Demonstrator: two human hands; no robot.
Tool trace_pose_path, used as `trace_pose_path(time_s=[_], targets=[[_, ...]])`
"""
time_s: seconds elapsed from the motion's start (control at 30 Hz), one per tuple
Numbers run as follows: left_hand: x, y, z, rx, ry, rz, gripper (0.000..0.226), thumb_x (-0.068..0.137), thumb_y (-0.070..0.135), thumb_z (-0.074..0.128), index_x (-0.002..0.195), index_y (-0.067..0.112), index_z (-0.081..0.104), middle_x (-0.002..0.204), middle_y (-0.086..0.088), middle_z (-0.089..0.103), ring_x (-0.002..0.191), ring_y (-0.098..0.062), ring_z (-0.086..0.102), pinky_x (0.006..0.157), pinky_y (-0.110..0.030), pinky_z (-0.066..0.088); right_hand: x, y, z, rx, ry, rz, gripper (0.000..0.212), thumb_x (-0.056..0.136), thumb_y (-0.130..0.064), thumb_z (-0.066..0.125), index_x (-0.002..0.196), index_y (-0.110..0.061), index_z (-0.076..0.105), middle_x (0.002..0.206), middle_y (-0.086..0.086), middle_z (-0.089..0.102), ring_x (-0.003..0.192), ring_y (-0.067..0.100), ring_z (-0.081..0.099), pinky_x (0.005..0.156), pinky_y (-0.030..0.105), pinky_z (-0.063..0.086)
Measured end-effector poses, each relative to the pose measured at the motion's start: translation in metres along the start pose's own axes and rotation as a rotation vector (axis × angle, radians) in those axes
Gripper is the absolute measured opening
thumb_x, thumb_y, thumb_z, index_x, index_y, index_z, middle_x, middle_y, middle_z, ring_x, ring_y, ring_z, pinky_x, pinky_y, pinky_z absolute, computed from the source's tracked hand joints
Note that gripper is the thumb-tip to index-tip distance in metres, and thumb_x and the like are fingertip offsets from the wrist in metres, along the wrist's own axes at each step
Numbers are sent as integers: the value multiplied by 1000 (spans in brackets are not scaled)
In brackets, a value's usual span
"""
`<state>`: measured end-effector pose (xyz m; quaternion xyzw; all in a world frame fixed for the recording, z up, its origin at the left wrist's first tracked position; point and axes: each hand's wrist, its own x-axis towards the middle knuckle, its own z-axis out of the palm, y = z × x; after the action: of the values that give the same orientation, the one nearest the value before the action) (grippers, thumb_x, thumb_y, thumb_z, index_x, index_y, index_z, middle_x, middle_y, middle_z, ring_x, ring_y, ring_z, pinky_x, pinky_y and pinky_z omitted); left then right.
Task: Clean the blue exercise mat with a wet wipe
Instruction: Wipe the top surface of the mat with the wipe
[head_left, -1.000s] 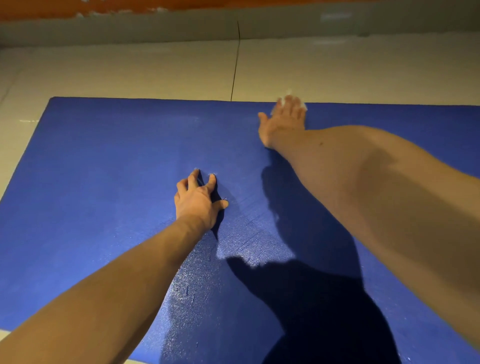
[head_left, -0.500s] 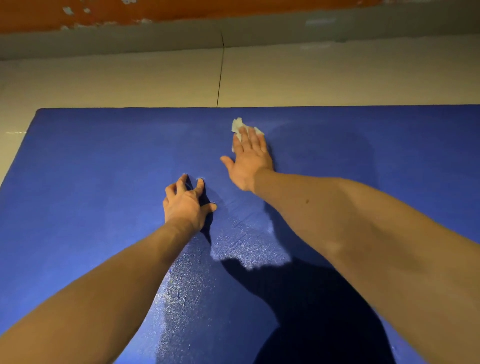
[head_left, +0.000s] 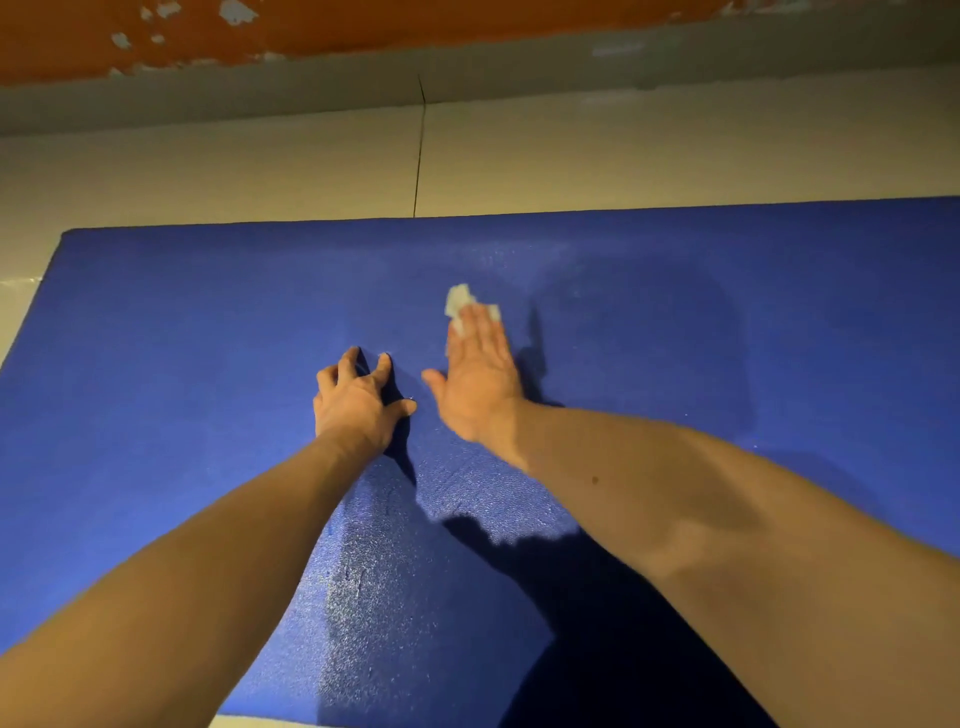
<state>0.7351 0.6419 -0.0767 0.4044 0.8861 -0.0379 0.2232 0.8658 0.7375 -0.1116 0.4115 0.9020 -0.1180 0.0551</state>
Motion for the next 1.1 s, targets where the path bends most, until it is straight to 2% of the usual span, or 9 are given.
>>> trace_pose_path(time_s=[0.13,0.23,0.33,0.43,0.7,0.8,0.87,1.0,1.1], targets=[[-4,-4,3,-48,30,20,78,92,56,61,157,29,28,165,-3,12,147,-30,8,118,-49,27,-7,27,4,-5,-9,-200,77,103,-56,31,160,-7,14,169,12,-5,156,31,-6,126,45,2],[-12,-7,6,-80,64,26,77,90,55,64,155,26,34,163,-3,17,146,-31,12,119,-47,27,-7,72,-10,169,47,64,77,99,-50,50,156,-6,24,167,14,13,154,32,11,125,44,12],[-23,-14,8,-75,71,33,79,86,55,69,153,25,39,162,-4,20,144,-31,16,118,-47,29,-8,95,-16,52,-3,269,83,104,-56,31,160,-3,3,168,17,-7,155,34,-11,126,44,-3],[-36,-21,12,-39,59,58,81,84,55,71,152,24,40,161,-5,22,143,-33,18,117,-48,29,-13,71,-13,62,-1,321,86,103,-59,29,159,0,2,167,20,-8,154,36,-13,125,47,-6],[-57,-29,27,-36,82,81,77,89,48,69,153,21,38,161,-7,26,142,-32,21,116,-48,30,-88,-13,28,-109,-17,-281,81,104,-57,24,159,-3,0,166,17,-16,153,34,-20,124,48,-8],[-64,-30,28,-18,83,88,75,90,47,68,153,21,38,160,-7,27,141,-32,23,115,-47,31,-83,13,17,-149,86,-304,83,101,-59,34,161,-8,8,165,15,20,153,33,9,125,42,6],[-70,-32,29,-8,70,95,75,90,47,68,153,21,38,160,-6,27,140,-31,24,115,-46,31,-80,43,5,33,143,-59,90,94,-56,56,160,-12,12,142,2,45,135,23,30,120,32,17],[-83,-37,34,4,49,112,77,89,47,70,154,21,37,160,-4,26,141,-29,23,116,-45,31,-79,56,1,123,-3,249,87,102,-59,33,160,-4,-1,168,14,-7,154,34,-12,125,42,-11],[-89,-40,36,16,41,117,77,89,46,70,154,21,37,160,-3,26,142,-28,22,115,-46,32,-95,21,10,198,51,181,88,100,-57,42,160,-3,6,168,16,-6,154,34,-9,125,44,-10]])
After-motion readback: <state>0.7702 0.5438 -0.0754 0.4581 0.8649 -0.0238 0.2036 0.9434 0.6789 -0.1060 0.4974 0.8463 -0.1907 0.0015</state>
